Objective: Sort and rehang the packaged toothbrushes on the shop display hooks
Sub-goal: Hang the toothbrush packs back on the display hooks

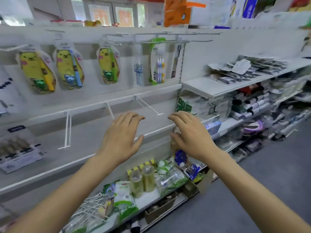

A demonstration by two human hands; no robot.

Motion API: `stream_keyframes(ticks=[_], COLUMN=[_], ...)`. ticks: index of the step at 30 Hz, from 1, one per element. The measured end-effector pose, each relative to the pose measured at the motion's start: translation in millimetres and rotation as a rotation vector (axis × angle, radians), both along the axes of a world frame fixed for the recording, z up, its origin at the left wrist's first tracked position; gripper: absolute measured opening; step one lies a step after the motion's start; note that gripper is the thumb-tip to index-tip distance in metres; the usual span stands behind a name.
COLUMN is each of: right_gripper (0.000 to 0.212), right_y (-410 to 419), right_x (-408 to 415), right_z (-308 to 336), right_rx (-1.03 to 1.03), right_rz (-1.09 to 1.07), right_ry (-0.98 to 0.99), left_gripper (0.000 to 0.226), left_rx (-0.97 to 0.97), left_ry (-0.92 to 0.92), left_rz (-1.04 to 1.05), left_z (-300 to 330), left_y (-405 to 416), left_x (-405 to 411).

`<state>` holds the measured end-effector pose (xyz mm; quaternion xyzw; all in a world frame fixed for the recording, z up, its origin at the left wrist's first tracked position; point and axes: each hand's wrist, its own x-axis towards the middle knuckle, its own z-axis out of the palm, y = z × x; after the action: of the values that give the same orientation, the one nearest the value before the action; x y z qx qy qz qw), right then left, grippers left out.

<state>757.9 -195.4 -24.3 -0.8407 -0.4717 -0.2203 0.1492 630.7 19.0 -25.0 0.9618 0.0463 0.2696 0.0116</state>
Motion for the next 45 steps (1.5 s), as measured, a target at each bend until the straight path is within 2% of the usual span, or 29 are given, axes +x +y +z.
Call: stream_keyframes(ticks=[8,16,35,45], right_gripper=[0.051,0.052,0.052,0.052], right_y=[-130,-201,-240,-247], right_x=[79,149,395,533], right_z=[-15,-22,-12,1], right_rx=[-0.020,-0.026,0.012,0.070], right_rz=[-0.111,-0.201,-0.425,-0.420], right_ry=[0.059,0.088,0.153,0.229], left_gripper=[0.053,0.054,0.052,0.050], left_rx=[-0.009,-0.038,-0.109,-0.064], left_ry=[0.045,0.064,0.036,-0.002], left_rz=[-0.079,-0.189,-0.335,-0.264], left_z=[-18,-22,-19,5], left_y=[-114,-186,-217,-210], left_x=[105,202,486,602])
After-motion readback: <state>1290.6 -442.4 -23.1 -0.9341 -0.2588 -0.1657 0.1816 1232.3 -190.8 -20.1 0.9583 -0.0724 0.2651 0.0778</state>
